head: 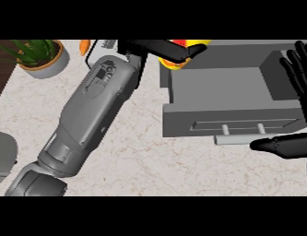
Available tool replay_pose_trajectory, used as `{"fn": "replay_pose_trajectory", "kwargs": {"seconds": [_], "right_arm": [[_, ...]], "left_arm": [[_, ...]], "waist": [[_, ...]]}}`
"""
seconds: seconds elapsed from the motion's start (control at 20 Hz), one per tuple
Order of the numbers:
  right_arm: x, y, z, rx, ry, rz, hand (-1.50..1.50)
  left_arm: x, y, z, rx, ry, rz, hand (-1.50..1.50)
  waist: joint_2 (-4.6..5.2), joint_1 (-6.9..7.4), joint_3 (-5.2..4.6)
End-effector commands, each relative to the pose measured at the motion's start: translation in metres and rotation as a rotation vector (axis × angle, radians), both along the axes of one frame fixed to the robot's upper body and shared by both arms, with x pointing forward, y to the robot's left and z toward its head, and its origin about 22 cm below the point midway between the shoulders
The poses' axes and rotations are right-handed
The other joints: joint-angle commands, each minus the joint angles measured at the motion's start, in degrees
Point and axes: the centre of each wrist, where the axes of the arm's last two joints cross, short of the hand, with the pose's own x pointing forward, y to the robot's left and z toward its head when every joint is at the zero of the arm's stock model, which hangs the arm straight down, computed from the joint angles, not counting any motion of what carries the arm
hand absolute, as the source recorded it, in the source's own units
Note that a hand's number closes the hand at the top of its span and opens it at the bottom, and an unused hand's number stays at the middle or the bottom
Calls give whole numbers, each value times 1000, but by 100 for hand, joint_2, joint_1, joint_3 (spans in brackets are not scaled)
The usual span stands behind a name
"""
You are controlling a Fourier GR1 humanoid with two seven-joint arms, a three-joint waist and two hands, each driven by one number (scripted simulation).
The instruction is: Pick up the cup, place it into the drawer and close the drawer
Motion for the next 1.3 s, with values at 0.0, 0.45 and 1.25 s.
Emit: {"fn": "replay_pose_trajectory", "kwargs": {"seconds": [0.0, 0.45, 1.25], "right_arm": [[6, -1, 7, 1, 2, 4, -150], [15, 34, 23, 19, -47, 74, -150], [29, 57, 22, 28, -31, 384, -150]], "left_arm": [[10, -18, 12, 61, 84, 37, 150], [15, -26, -19, 258, 222, 68, 150], [6, -19, -53, 136, 288, -18, -150]], "waist": [[35, -47, -1], [152, -510, 3], [272, -959, 0]]}}
